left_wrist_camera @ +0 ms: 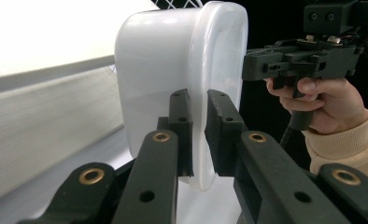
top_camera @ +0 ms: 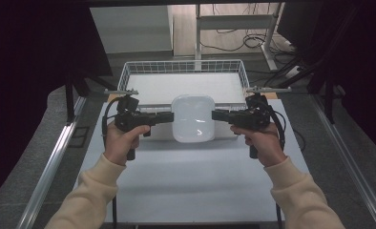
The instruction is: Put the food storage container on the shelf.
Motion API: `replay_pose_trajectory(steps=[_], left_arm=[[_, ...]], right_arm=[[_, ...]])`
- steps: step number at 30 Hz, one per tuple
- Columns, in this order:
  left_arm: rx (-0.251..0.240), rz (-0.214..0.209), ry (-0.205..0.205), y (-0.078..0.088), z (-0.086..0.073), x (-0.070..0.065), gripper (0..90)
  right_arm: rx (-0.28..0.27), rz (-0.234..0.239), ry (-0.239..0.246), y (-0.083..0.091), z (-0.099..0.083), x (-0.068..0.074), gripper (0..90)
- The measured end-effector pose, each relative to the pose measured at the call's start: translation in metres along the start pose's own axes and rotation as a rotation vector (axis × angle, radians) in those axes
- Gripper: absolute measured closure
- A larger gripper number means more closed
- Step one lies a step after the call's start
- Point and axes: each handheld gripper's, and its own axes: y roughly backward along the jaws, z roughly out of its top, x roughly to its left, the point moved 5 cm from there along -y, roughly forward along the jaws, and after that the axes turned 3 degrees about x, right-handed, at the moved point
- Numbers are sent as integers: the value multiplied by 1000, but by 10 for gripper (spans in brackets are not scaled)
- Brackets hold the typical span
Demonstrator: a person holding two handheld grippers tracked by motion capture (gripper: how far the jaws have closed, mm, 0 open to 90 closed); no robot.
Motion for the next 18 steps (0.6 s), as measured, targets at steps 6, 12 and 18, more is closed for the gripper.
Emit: replay_pose_trajectory(steps=[6, 12, 18], left_arm=[[-9, 6, -8, 4, 9, 0, 820], [-18, 8, -15, 7, 22, 0, 820], [-21, 12, -20, 10, 41, 2, 820]], right_arm=[[-6, -6, 16, 0, 11, 2, 793], [-6, -4, 20, 0, 24, 4, 792], [-12, -4, 26, 1, 44, 3, 793]])
